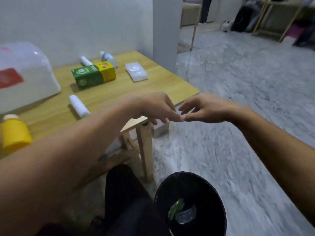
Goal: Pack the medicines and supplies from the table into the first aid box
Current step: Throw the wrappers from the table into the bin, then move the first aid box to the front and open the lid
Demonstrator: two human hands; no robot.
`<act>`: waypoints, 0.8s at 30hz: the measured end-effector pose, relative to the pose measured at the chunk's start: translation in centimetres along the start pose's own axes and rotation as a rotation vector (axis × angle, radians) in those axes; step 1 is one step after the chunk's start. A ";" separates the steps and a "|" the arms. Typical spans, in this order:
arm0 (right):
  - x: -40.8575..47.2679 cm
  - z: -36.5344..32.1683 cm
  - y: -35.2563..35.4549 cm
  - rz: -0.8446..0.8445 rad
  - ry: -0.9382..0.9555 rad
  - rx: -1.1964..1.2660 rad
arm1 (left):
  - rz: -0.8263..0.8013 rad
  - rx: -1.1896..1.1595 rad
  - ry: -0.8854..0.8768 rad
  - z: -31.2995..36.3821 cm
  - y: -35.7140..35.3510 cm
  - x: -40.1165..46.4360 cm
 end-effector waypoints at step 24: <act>16.8 -32.9 -0.4 0.395 0.585 -0.222 | 0.922 0.260 0.383 -19.8 24.0 -21.9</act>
Point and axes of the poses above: each hand's wrist, its own x-axis towards the middle knuckle, its own y-axis out of the back of the hand, z = x × y, the point moved 6 cm from there along x, towards the middle knuckle, and after that the axes turned 5 degrees about -x, right-handed, at the moved point
